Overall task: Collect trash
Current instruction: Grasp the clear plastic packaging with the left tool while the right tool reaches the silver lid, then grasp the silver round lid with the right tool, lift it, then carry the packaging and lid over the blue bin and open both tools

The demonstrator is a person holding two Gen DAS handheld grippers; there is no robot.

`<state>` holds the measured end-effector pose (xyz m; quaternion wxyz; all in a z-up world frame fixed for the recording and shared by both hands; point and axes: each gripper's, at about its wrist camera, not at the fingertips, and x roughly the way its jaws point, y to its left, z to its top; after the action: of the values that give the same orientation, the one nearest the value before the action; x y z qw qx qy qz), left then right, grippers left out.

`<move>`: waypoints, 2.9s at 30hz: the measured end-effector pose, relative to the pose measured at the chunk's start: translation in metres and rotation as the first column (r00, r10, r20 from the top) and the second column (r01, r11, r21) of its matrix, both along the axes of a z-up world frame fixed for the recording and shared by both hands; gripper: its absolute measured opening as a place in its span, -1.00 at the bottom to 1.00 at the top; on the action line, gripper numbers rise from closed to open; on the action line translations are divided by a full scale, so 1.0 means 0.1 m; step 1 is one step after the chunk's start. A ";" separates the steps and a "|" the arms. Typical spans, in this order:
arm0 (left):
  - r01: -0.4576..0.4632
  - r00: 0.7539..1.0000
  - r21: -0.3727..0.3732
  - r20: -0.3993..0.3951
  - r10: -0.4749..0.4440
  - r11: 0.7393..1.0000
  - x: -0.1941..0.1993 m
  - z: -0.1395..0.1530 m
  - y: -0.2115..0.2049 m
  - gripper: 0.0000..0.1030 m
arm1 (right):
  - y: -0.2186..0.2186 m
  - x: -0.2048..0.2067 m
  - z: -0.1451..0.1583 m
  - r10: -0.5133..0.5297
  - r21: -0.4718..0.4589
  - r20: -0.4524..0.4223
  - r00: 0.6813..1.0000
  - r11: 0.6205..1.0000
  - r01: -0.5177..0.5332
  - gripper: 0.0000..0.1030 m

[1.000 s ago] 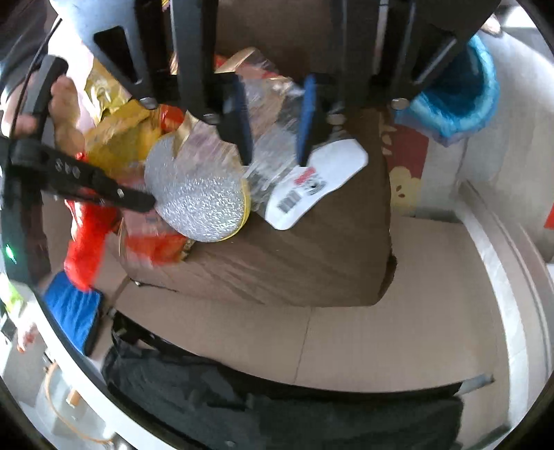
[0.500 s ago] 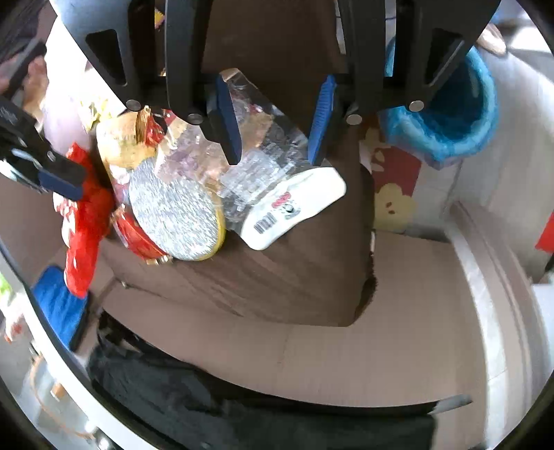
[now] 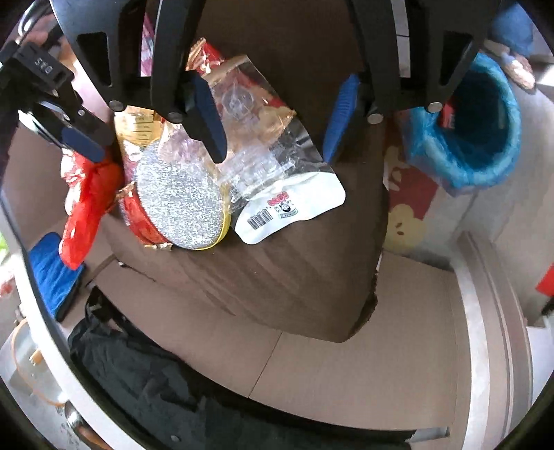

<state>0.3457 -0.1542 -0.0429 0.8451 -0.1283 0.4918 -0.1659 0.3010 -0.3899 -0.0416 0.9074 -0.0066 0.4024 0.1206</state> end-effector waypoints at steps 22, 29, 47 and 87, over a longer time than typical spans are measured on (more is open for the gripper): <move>-0.034 0.999 0.089 0.021 0.033 0.995 -0.39 0.10 -0.42 -0.85 | -0.32 -0.31 0.04 0.006 -0.019 0.121 0.993 1.000 -0.004 -0.17; 0.029 0.985 0.168 0.161 -0.056 0.985 -0.51 0.48 -0.41 -0.94 | -0.26 -0.14 0.06 0.046 0.041 0.061 0.997 0.998 -0.048 -0.17; 0.118 0.977 0.200 0.153 -0.150 0.973 -0.31 0.36 -0.19 -0.95 | -0.07 0.35 -0.11 -0.011 0.144 -0.053 0.999 0.989 0.018 -0.70; 0.082 0.928 0.063 0.359 -0.099 0.995 -0.94 1.47 0.36 -0.97 | 0.62 -0.48 1.04 0.010 -0.006 0.180 0.984 1.000 -0.009 -0.75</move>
<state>0.2514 -0.1179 0.1036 0.9153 -0.0528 0.3372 -0.2137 0.2528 -0.3278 0.0627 0.9395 -0.0216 0.3191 0.1228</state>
